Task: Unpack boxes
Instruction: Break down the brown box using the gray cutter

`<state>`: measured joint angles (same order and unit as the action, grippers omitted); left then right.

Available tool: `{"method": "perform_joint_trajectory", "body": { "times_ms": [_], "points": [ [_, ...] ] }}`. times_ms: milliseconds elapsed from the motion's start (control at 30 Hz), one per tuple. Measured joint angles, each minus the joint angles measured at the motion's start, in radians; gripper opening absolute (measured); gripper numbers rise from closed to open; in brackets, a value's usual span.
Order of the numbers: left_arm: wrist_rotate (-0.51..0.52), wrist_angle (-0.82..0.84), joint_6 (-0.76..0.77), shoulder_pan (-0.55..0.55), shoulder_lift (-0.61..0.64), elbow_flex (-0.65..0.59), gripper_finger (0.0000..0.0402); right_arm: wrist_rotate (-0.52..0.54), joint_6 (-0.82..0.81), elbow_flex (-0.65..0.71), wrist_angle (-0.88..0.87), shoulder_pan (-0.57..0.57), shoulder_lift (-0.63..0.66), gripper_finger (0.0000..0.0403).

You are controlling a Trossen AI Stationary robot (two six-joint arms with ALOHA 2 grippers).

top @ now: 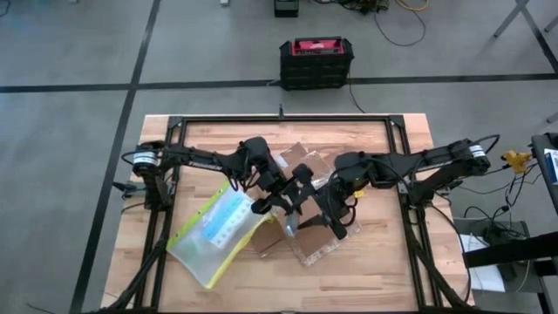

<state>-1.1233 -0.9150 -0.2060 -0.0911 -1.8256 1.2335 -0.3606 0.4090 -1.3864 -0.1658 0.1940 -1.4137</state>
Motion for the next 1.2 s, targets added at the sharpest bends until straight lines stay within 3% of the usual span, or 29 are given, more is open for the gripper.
{"method": "perform_joint_trajectory", "body": {
  "times_ms": [167,333,433,600,700,767,1200],
  "points": [
    [0.01,0.003,0.056,-0.011,0.001,0.0,0.0035,0.008,-0.017,0.0,-0.011,0.0,0.032,0.0232],
    [0.061,0.099,0.072,-0.038,0.065,-0.027,0.0034,0.222,-0.023,0.0,-0.058,0.012,0.107,0.0233],
    [0.198,0.249,-0.001,-0.065,0.157,-0.063,0.0033,0.396,-0.085,0.0,-0.109,0.019,0.153,0.0223],
    [0.62,0.578,-0.126,-0.077,0.319,-0.099,0.0032,0.528,-0.171,0.02,-0.143,0.016,0.172,0.021],
    [0.743,0.681,-0.125,-0.075,0.368,-0.1,0.0032,0.647,-0.132,0.05,-0.125,0.015,0.159,0.0209],
    [0.747,0.713,-0.124,-0.077,0.387,-0.103,0.0032,0.698,-0.097,0.085,-0.083,0.013,0.154,0.0211],
    [0.755,0.64,-0.096,-0.079,0.399,-0.127,0.0028,0.698,-0.106,0.238,0.227,-0.044,0.144,0.0232]
  ]
}}
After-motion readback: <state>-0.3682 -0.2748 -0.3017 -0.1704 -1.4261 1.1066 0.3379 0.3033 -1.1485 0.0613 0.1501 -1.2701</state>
